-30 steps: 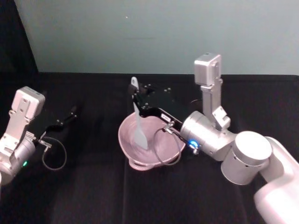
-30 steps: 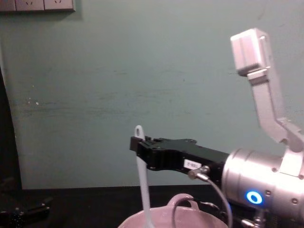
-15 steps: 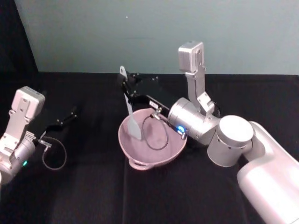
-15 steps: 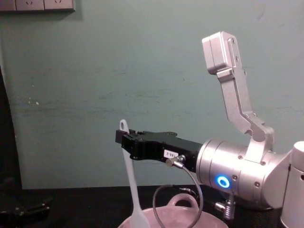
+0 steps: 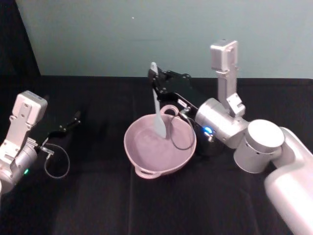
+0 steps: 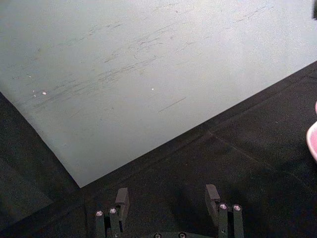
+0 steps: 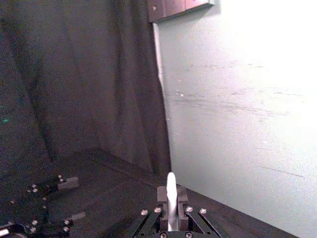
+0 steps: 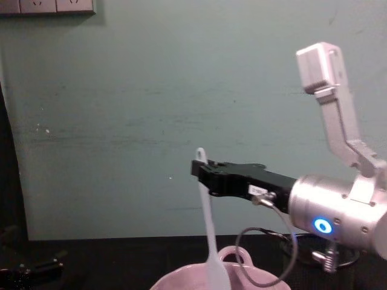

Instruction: Use the one hand to pick up the spoon and stir the clear water in the bowl.

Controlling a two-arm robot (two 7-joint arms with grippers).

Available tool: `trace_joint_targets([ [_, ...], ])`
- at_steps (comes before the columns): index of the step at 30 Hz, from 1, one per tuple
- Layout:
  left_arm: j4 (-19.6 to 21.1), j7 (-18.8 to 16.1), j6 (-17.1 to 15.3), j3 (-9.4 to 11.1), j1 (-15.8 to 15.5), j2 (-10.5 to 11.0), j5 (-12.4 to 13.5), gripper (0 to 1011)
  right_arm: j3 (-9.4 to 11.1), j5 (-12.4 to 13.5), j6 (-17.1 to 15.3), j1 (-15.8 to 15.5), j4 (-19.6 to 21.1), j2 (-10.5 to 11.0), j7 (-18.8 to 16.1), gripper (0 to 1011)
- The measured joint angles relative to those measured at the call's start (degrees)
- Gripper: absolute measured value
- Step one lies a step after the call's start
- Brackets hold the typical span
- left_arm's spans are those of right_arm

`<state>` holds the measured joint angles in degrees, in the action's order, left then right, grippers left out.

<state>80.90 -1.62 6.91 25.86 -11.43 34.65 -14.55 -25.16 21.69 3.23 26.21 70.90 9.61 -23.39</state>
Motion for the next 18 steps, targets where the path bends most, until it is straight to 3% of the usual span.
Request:
trace_joint_targets([
  [9,0.0,0.0,0.0,0.0,0.0,0.0,0.0,1011,2.4,0.1,-1.1,-5.1,6.3,3.2,1.7,111],
  [18,0.0,0.0,0.0,0.0,0.0,0.0,0.0,1011,2.6,-0.1,-2.0,-8.7,11.4,4.7,2.1,111],
])
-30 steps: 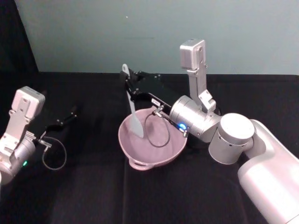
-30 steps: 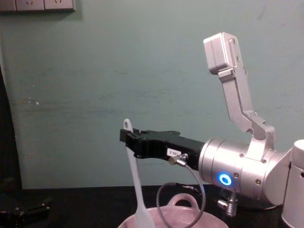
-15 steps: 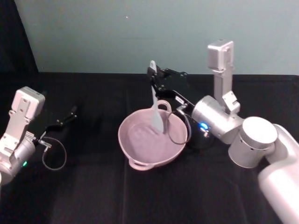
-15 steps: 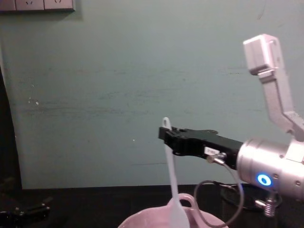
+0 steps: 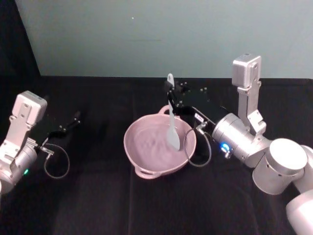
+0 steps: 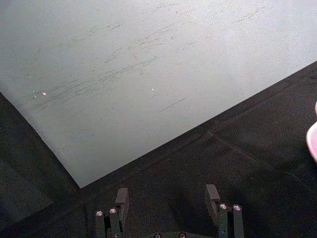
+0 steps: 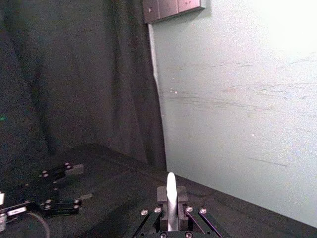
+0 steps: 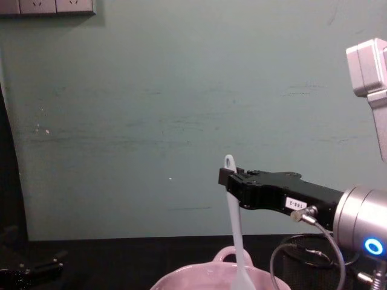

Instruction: Use the one hand to pick up the spoon and stir the clear water in the bowl.

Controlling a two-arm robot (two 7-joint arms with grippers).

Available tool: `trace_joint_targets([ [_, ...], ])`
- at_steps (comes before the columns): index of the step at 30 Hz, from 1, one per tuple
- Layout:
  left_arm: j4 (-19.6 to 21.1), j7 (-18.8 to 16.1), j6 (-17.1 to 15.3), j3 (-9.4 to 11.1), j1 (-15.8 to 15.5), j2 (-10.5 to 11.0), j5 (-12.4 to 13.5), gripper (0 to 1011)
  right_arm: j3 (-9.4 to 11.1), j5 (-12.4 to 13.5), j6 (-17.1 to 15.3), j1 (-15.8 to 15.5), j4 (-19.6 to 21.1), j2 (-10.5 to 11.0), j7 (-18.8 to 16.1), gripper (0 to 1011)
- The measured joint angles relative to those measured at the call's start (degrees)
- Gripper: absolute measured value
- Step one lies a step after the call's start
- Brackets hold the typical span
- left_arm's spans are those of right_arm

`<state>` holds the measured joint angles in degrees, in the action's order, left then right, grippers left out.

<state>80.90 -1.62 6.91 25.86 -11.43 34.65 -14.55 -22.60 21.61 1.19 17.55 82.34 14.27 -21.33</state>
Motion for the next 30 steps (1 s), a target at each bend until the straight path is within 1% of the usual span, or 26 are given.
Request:
trace_joint_targets([
  [3,0.0,0.0,0.0,0.0,0.0,0.0,0.0,1011,-0.6,0.0,-0.1,-0.8,1.1,-0.1,-0.3,111],
  [9,0.0,0.0,0.0,0.0,0.0,0.0,0.0,1011,-2.2,-0.2,-0.2,-0.6,1.1,-1.1,-1.2,111],
  [10,0.0,0.0,0.0,0.0,0.0,0.0,0.0,1011,-2.2,-0.2,-0.2,-0.6,1.1,-1.1,-1.2,111],
  [14,0.0,0.0,0.0,0.0,0.0,0.0,0.0,1011,-3.6,-0.4,-0.2,0.6,-0.4,-2.1,-2.1,111],
  [17,0.0,0.0,0.0,0.0,0.0,0.0,0.0,1011,-4.1,-0.4,-0.1,1.4,-1.3,-2.7,-2.5,111],
  [20,0.0,0.0,0.0,0.0,0.0,0.0,0.0,1011,-4.9,-0.5,0.2,3.0,-3.2,-3.6,-3.1,111],
  [23,0.0,0.0,0.0,0.0,0.0,0.0,0.0,1011,-5.2,-0.6,0.4,4.1,-4.6,-4.2,-3.4,111],
  [26,0.0,0.0,0.0,0.0,0.0,0.0,0.0,1011,-5.6,-0.7,0.9,6.0,-6.9,-5.0,-3.8,111],
  [30,0.0,0.0,0.0,0.0,0.0,0.0,0.0,1011,-5.6,-0.8,1.3,7.6,-9.0,-5.5,-4.0,111],
])
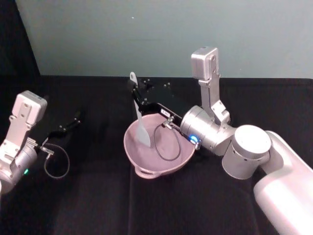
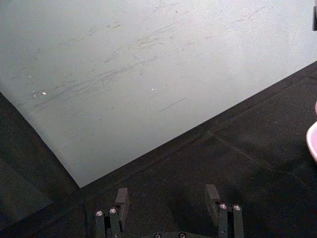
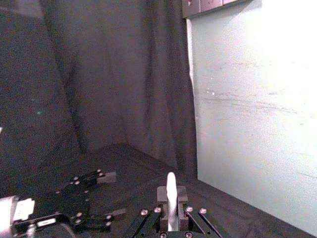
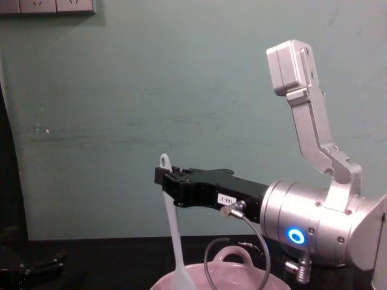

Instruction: Use the one hand to pick up the spoon and stir the clear water in the bowl.

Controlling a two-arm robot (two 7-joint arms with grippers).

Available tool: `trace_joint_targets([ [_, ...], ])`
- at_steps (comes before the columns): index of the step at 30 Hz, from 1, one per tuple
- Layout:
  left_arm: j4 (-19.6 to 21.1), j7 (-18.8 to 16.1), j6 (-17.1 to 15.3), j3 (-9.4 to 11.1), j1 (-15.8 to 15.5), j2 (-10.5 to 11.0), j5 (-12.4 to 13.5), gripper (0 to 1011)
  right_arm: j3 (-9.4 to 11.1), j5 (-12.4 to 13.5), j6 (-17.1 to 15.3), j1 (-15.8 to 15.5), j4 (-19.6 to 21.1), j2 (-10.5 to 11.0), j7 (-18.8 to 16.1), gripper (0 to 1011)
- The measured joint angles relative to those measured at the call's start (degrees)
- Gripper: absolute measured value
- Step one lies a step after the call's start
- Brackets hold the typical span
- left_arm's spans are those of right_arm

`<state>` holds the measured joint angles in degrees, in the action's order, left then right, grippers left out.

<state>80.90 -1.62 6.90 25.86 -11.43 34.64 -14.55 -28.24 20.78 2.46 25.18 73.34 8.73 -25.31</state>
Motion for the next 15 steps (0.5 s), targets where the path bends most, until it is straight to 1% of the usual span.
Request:
trace_joint_targets([
  [5,0.0,0.0,0.0,0.0,0.0,0.0,0.0,1011,0.7,0.0,0.4,1.6,-2.3,-0.1,0.0,111],
  [8,0.0,0.0,0.0,0.0,0.0,0.0,0.0,1011,1.1,0.0,0.5,1.9,-2.7,0.1,0.0,111],
  [15,0.0,0.0,0.0,0.0,0.0,0.0,0.0,1011,2.7,0.1,0.5,0.9,-1.7,1.4,0.9,111],
])
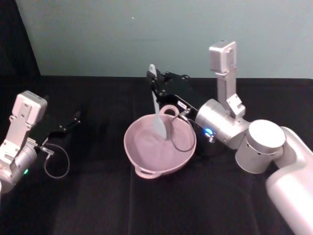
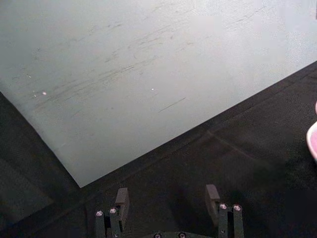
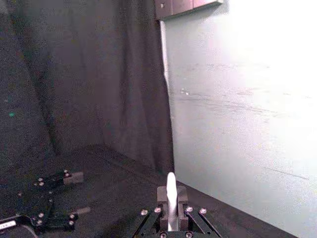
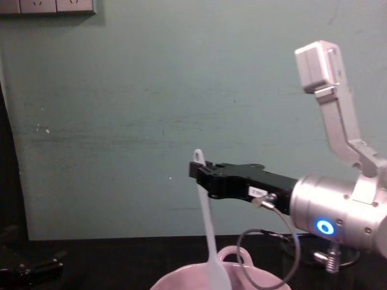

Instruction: Use the one hand to pick up the spoon and stir the clear water in the bowl.

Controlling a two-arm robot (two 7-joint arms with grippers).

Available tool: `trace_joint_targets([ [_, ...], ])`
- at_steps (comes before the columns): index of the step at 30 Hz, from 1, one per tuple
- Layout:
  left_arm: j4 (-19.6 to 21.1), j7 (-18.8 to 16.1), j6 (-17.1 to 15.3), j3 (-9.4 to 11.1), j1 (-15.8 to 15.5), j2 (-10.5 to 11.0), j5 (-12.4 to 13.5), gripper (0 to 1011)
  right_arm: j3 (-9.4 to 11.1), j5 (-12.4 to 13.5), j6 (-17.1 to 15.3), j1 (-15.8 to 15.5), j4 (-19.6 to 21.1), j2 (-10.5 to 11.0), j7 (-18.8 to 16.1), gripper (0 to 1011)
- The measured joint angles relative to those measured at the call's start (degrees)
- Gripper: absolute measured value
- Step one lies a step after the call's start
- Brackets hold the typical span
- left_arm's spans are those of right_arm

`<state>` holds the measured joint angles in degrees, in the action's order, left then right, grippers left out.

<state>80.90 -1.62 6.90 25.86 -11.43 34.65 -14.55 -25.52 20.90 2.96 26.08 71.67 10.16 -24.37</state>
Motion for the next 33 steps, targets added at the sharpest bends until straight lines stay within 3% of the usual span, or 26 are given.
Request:
trace_joint_targets([
  [15,0.0,0.0,0.0,0.0,0.0,0.0,0.0,1011,2.3,0.4,-1.4,-6.9,9.3,4.0,1.9,111],
  [25,0.0,0.0,0.0,0.0,0.0,0.0,0.0,1011,0.7,0.7,-1.3,-8.3,10.4,3.3,1.0,111],
  [33,0.0,0.0,0.0,0.0,0.0,0.0,0.0,1011,-1.6,0.7,-1.2,-6.7,8.2,1.6,-0.4,111],
])
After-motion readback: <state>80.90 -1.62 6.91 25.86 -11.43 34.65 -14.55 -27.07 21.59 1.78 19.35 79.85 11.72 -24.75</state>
